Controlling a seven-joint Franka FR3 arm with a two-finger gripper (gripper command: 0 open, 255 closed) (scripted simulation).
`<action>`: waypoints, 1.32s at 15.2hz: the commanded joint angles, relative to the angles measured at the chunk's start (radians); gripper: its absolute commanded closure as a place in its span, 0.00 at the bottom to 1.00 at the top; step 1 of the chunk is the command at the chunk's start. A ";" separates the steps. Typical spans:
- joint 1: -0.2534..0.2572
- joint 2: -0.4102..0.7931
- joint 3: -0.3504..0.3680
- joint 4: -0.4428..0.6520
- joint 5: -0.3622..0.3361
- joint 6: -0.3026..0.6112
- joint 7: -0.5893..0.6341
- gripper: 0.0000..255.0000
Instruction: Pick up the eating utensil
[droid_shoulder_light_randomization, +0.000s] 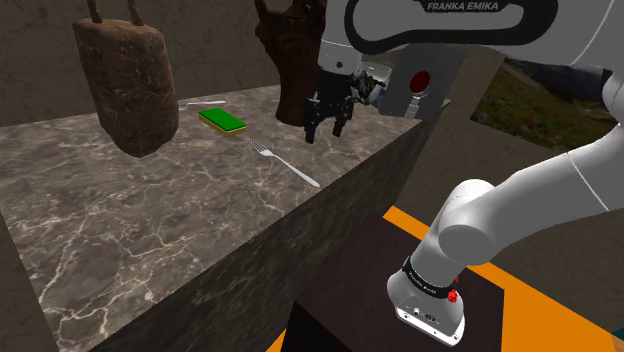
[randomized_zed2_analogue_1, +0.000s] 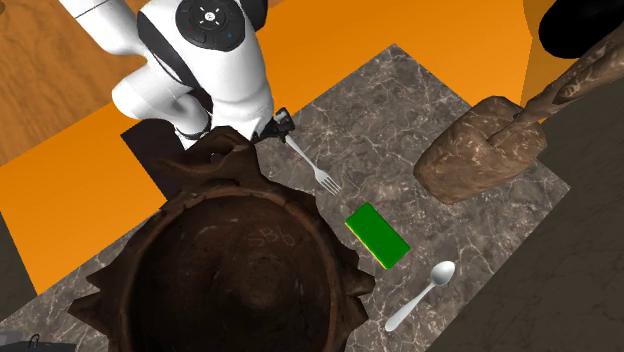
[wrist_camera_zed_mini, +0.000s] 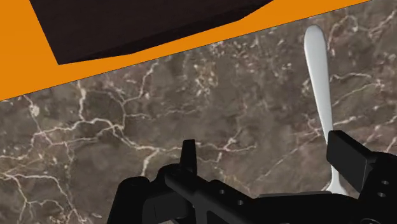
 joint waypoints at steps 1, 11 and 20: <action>0.002 0.053 0.027 0.021 0.004 0.051 0.037 0.00; 0.005 0.322 0.129 0.191 -0.039 0.216 0.201 0.00; 0.006 0.342 0.134 0.121 -0.041 0.305 0.205 1.00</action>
